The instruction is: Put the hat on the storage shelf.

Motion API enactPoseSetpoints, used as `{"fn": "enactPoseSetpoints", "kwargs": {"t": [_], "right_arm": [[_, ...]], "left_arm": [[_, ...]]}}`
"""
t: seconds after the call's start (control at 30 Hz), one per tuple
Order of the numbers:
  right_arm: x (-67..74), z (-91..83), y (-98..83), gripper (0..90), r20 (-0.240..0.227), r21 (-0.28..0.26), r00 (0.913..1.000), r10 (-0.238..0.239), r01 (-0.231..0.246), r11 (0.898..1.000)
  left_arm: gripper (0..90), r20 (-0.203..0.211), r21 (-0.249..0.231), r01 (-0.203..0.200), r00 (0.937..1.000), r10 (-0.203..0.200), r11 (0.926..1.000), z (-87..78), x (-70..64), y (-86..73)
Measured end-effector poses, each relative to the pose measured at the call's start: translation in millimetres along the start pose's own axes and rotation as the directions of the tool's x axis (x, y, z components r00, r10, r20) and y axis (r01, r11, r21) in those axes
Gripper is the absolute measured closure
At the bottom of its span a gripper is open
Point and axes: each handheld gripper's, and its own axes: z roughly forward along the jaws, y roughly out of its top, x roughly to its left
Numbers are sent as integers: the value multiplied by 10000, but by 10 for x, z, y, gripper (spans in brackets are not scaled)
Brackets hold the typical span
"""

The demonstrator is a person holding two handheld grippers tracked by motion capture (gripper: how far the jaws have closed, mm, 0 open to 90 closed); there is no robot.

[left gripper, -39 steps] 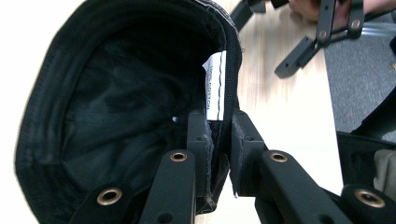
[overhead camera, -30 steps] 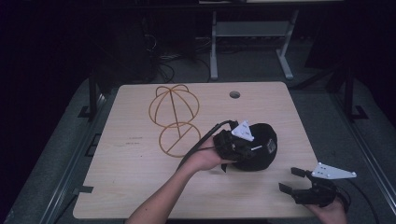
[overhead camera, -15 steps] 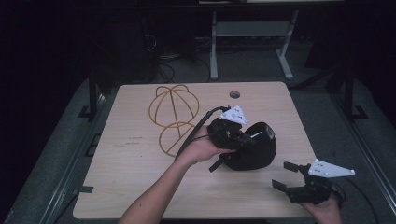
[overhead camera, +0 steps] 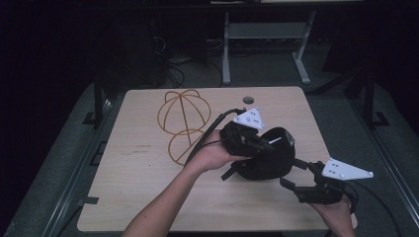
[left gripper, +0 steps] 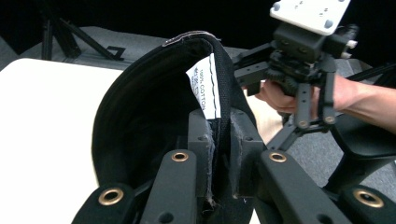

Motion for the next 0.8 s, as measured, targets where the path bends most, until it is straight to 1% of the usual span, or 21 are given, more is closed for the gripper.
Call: {"fn": "enactPoseSetpoints", "kwargs": {"t": [0.03,0.07,0.17,0.3,0.33,0.43,0.47,0.5,0.53,0.57,0.67,0.7,0.8], "right_arm": [[0,0,0,229,0,0,10000,0,0,10000],[-12,12,-2,260,-40,51,10000,29,-29,10000],[-27,23,-17,339,-258,-78,9996,75,-77,9999],[-43,43,-53,446,-527,-63,9986,75,-78,9999],[-43,43,-53,446,-527,-63,9986,75,-78,9999],[-49,69,-76,600,-853,-53,9964,9,-14,10000],[-49,69,-76,600,-853,-53,9964,9,-14,10000],[-43,87,-77,662,-993,-79,9950,-121,114,9999],[-43,87,-77,662,-993,-79,9950,-121,114,9999],[-47,97,-79,741,-1123,-142,9935,-159,144,9998],[-63,73,-72,830,-1247,-220,9922,-21,-6,9998],[-70,65,-68,857,-1246,-270,9922,-94,61,9996],[-84,25,-62,874,-1277,-298,9918,-65,27,9996]], "left_arm": [[812,0,0,0,10000,0,10000,0,0,0],[812,31,-14,-6,10000,6,10000,3,-3,1],[812,114,89,-52,9999,51,9999,26,-29,14],[812,138,332,-262,9996,257,9991,61,-59,39],[812,138,332,-262,9996,257,9991,61,-59,39],[811,182,417,-462,9988,455,9981,82,-104,45],[812,182,417,-462,9988,455,9981,82,-104,45],[812,228,444,-516,9985,507,9977,80,-108,58],[812,228,444,-516,9985,507,9977,80,-108,58],[811,216,382,-525,9984,517,9979,74,-104,71],[811,197,375,-493,9986,486,9981,62,-88,79],[811,183,395,-459,9988,452,9982,55,-79,78],[809,90,427,-406,9991,403,9983,37,-63,53]]}}
